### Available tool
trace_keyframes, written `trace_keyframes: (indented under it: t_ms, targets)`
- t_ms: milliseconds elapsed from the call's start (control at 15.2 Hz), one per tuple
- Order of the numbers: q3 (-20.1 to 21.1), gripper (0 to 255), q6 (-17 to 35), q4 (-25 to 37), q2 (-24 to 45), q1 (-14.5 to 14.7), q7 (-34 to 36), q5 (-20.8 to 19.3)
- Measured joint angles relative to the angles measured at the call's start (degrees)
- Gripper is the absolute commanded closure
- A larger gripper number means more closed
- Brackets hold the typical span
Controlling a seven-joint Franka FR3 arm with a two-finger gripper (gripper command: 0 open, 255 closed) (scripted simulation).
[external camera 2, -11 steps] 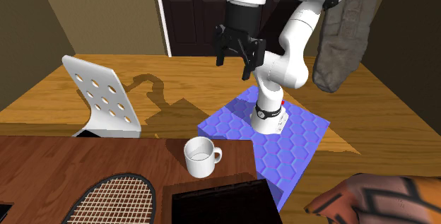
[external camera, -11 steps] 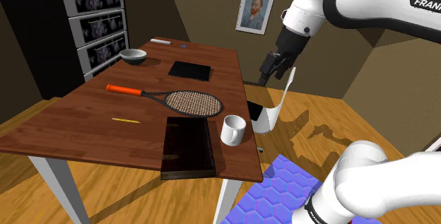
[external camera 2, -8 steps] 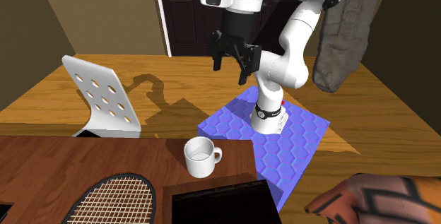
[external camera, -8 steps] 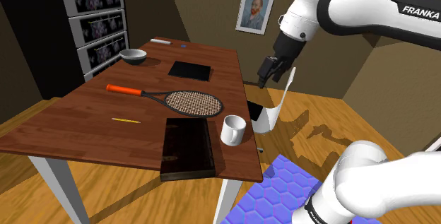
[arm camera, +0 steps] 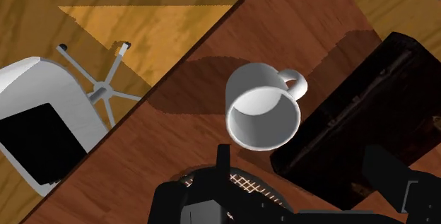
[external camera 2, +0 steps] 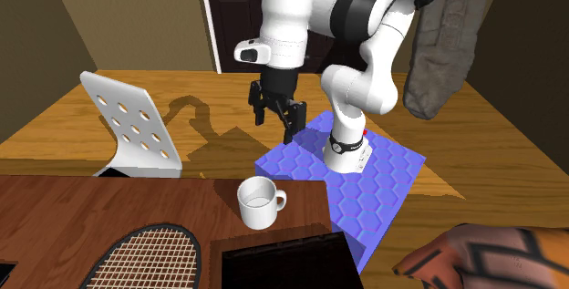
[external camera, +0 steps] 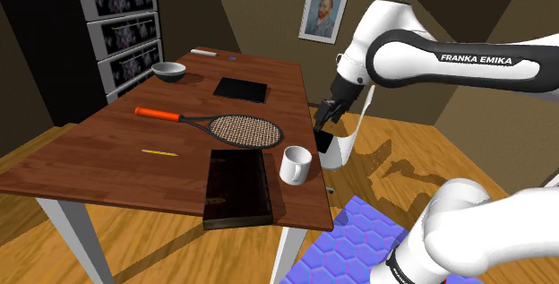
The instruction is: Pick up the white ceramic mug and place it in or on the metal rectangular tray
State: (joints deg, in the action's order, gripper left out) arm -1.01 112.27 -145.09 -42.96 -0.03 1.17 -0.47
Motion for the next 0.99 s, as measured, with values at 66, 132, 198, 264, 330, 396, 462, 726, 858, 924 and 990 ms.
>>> trace_keyframes:
  t_ms: [66, 132, 198, 264, 330, 396, 462, 726, 858, 924, 990]
  targets:
    - [-0.4, 0, 2.0, -1.0, 0.9, 0.0, -0.6, -0.1]
    - [-1.1, 0, 4.5, -1.9, 2.6, -0.2, -1.4, -0.3]
    - [-1.6, 0, 6.8, -3.3, 3.4, -0.3, -2.1, -0.4]
    - [-2.2, 0, 9.2, -4.1, 4.9, -0.3, -2.8, -0.5]
    - [-2.6, 0, 11.3, -5.0, 6.0, -0.3, -3.4, -0.5]
    - [-3.2, 0, 13.4, -5.6, 7.5, -0.4, -4.1, -0.5]
    - [-3.7, 0, 15.5, -6.1, 9.1, -0.3, -4.8, -0.5]
    - [-6.3, 0, 24.3, -7.6, 16.4, -0.2, -8.3, 0.0]
    - [-7.3, 0, 27.2, -7.7, 19.0, -0.1, -9.7, 0.3]
    - [-7.5, 0, 28.4, -8.0, 20.0, 0.0, -10.0, 0.4]
    - [-7.5, 0, 29.6, -8.4, 20.9, 0.2, -10.0, 0.6]
